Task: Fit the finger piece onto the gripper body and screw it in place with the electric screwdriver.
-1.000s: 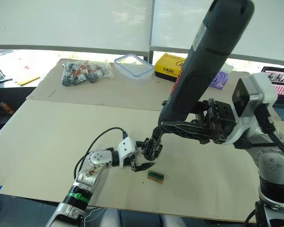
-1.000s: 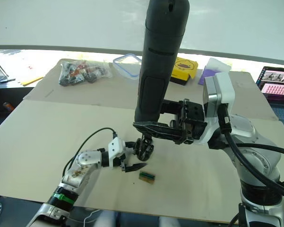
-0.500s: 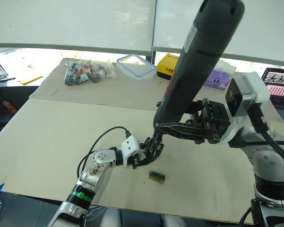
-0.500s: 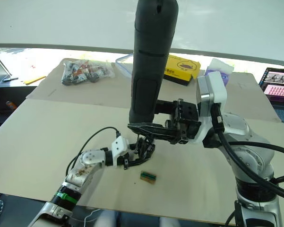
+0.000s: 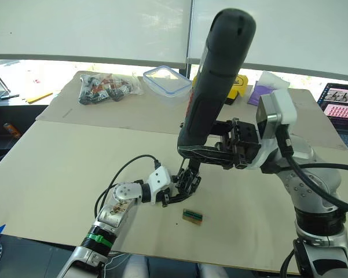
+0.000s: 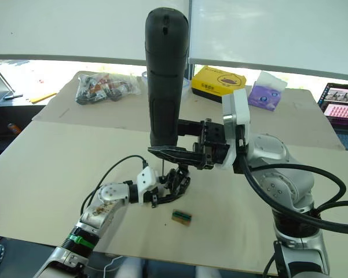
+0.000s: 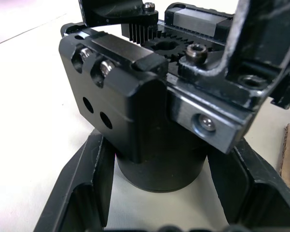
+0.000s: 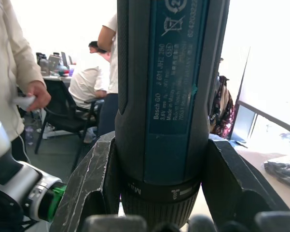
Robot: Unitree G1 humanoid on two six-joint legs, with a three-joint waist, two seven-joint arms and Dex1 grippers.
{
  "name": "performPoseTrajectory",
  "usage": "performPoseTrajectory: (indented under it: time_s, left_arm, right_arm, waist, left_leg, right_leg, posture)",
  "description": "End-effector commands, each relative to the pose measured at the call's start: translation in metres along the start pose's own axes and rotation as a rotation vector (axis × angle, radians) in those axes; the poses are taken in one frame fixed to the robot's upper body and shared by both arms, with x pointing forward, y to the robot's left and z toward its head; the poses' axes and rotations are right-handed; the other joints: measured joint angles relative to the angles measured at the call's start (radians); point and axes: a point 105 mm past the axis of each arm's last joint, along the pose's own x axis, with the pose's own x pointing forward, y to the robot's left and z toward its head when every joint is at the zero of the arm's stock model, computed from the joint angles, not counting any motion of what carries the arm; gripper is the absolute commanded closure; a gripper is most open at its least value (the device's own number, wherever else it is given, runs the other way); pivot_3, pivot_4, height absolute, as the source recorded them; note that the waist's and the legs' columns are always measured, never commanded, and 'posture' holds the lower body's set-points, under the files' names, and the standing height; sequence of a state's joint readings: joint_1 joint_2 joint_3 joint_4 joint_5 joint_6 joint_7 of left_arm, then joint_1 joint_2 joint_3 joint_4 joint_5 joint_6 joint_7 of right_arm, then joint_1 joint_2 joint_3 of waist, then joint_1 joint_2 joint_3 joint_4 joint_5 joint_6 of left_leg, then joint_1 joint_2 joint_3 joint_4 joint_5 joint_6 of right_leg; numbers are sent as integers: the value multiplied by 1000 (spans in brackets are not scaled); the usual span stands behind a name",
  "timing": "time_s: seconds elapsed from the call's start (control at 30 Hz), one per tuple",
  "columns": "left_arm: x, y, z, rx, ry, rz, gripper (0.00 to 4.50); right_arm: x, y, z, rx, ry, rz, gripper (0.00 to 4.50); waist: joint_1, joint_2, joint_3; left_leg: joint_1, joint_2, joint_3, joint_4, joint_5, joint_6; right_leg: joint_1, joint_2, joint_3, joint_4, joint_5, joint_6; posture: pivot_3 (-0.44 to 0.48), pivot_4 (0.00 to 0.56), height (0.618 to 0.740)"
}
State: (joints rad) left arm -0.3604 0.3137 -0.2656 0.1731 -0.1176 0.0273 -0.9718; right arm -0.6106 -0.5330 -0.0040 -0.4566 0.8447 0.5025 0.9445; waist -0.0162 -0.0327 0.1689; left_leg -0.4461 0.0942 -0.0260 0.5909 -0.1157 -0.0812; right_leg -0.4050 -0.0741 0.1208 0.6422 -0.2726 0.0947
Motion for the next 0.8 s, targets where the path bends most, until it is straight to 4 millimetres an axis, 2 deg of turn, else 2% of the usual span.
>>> performPoseTrajectory:
  time_s: [0.03,0.33,0.8]
  left_arm:
    - [1,-7,-8,-14,34,-32,2224]
    - [0,-9,-9,-17,37,-30,2224]
    - [-1,-7,-9,-20,43,-25,2224]
  right_arm:
    - [-1,2,8,-66,-35,11,2572]
    - [-1,6,-3,-54,-11,13,2572]
    - [8,2,-6,-57,-4,11,2572]
  waist:
    - [0,0,0]
    - [-1,0,0]
    - [-1,0,0]
  left_leg:
    - [0,0,0,0,0,0]
    - [0,0,0,0,0,0]
    - [0,0,0,0,0,0]
  right_leg:
    - [0,0,0,0,0,0]
    - [0,0,0,0,0,0]
    - [0,0,0,0,0,0]
  posture:
    - [0,150,740]
    - [0,150,740]
    - [0,150,740]
